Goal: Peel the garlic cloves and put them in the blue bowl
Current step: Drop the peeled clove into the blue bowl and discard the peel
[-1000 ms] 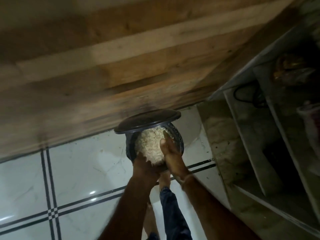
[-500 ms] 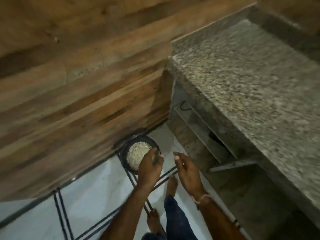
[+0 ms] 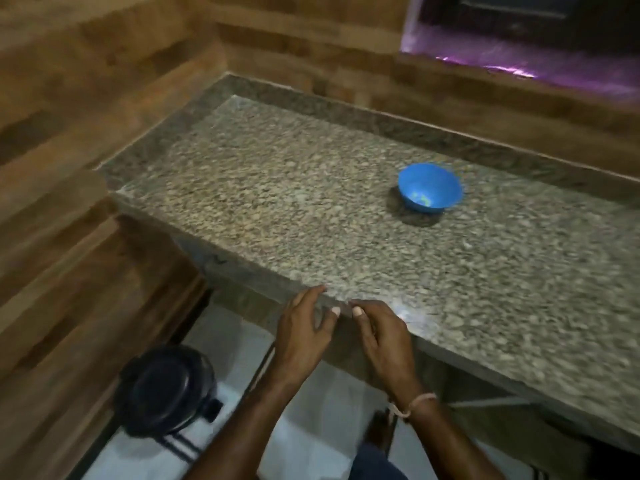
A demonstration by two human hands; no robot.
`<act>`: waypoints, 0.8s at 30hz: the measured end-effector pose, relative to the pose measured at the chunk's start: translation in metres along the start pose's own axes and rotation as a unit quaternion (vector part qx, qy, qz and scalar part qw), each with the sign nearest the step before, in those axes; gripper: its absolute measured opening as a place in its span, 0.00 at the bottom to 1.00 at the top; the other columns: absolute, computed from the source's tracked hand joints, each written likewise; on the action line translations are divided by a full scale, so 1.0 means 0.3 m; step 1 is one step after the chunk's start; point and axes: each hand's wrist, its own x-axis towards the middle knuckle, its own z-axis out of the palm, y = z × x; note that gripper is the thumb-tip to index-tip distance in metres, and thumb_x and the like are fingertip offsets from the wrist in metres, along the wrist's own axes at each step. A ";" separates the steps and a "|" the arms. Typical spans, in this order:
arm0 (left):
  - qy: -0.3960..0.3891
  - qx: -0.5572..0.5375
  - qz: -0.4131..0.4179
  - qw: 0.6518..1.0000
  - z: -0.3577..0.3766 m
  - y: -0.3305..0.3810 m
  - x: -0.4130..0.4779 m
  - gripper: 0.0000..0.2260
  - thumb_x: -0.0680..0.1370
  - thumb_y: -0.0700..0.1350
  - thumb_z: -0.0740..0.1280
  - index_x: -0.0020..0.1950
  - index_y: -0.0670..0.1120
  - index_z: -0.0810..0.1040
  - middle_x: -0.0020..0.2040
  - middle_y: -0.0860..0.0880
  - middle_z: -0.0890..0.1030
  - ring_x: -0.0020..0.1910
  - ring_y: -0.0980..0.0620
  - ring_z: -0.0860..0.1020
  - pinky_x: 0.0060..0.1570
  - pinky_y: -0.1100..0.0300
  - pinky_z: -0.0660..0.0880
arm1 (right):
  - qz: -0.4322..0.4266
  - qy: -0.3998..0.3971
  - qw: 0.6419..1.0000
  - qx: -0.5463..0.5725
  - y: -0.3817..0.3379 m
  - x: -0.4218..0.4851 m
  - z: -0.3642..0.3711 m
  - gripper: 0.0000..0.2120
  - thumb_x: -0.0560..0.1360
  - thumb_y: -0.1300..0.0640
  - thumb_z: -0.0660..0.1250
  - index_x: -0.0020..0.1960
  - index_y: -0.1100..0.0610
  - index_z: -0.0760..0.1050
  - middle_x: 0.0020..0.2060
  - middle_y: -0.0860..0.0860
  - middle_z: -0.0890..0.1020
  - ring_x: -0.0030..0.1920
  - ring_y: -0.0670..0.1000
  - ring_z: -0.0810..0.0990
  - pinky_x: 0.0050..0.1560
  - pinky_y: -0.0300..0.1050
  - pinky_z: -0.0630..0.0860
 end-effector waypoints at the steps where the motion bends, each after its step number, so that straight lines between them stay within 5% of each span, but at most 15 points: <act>1: -0.012 0.000 0.004 1.000 0.060 0.042 0.023 0.19 0.82 0.49 0.70 0.73 0.53 0.76 0.71 0.53 0.77 0.71 0.53 0.73 0.71 0.55 0.71 | 0.012 0.013 1.000 -0.002 0.047 0.017 -0.058 0.10 0.86 0.52 0.64 0.58 0.50 0.84 0.54 0.43 0.84 0.55 0.39 0.80 0.56 0.33 0.75; 4: -0.036 0.007 0.024 0.999 0.227 0.136 0.092 0.19 0.81 0.47 0.71 0.72 0.52 0.76 0.71 0.53 0.77 0.70 0.54 0.73 0.68 0.61 0.69 | 0.053 0.048 0.997 -0.012 0.177 0.070 -0.200 0.12 0.86 0.50 0.64 0.62 0.50 0.84 0.57 0.44 0.85 0.57 0.43 0.82 0.58 0.41 0.78; 13: -0.085 0.026 0.016 0.996 0.519 0.244 0.302 0.19 0.81 0.49 0.71 0.72 0.53 0.77 0.66 0.52 0.79 0.58 0.52 0.80 0.59 0.53 0.79 | 0.105 0.065 0.991 -0.049 0.401 0.235 -0.410 0.17 0.85 0.46 0.61 0.64 0.52 0.83 0.59 0.47 0.85 0.58 0.48 0.83 0.57 0.45 0.78; 24: -0.048 0.068 0.036 0.996 0.594 0.189 0.570 0.17 0.76 0.39 0.75 0.64 0.50 0.80 0.56 0.50 0.81 0.55 0.50 0.81 0.55 0.48 0.81 | 0.148 0.045 0.984 -0.084 0.531 0.445 -0.444 0.15 0.82 0.56 0.69 0.68 0.55 0.80 0.63 0.52 0.83 0.60 0.54 0.84 0.59 0.54 0.81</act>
